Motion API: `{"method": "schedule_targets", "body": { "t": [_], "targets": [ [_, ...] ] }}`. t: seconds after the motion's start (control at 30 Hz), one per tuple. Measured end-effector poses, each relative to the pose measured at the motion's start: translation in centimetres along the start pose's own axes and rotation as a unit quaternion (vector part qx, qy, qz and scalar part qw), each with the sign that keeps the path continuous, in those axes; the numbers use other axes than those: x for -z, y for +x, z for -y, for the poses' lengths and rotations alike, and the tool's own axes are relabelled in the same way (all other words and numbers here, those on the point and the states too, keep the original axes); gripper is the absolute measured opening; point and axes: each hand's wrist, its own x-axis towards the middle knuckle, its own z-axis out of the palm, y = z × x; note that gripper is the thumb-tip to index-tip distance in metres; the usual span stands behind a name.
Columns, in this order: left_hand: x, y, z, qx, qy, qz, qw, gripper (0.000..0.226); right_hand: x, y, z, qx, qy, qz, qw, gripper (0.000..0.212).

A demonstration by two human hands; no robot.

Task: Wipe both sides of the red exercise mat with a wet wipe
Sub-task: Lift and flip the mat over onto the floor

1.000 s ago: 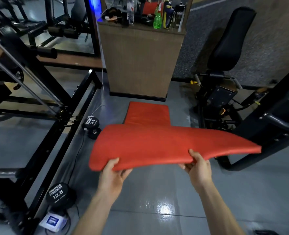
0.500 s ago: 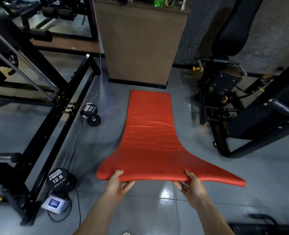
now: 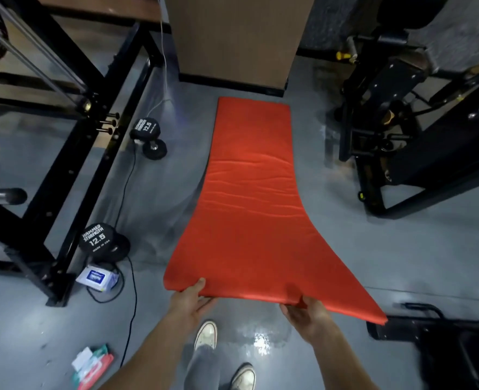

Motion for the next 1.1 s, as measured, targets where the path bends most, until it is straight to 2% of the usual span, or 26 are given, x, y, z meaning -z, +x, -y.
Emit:
{"method": "schedule_targets", "body": {
  "t": [0.2,0.37,0.47,0.53,0.63,0.8,1.1],
  "targets": [
    [2.1,1.0,0.8,-0.020,0.028,-0.005,0.999,0.033,0.7,0.5,-3.1,-0.022,0.005,0.016,1.000,0.026],
    [5.1,2.1,2.5,0.035,0.091,0.007,0.995,0.026,2.0,1.1,-4.8,-0.046,-0.025,0.025,0.998,0.019],
    [8.0,1.5,4.4,0.044,0.118,-0.022,0.992,0.014,3.1,0.1,-5.3,-0.058,-0.076,0.047,0.994,0.017],
    [9.2,0.8,5.3,0.033,0.109,-0.041,0.993,0.018,2.7,-1.5,-5.5,-0.068,-0.092,0.075,0.991,0.018],
    [10.0,-2.1,6.0,0.022,0.086,-0.024,0.996,0.021,1.9,-4.5,-5.7,-0.072,-0.119,0.129,0.982,0.012],
    [12.4,-7.4,6.4,-0.023,0.051,-0.001,0.998,0.018,0.1,-9.6,-7.3,-0.072,-0.233,0.218,0.945,0.016],
    [21.1,-11.7,3.7,-0.085,-0.068,-0.009,0.994,0.023,-6.1,-15.0,-14.7,-0.086,-0.348,0.249,0.900,0.026]
  ]
}}
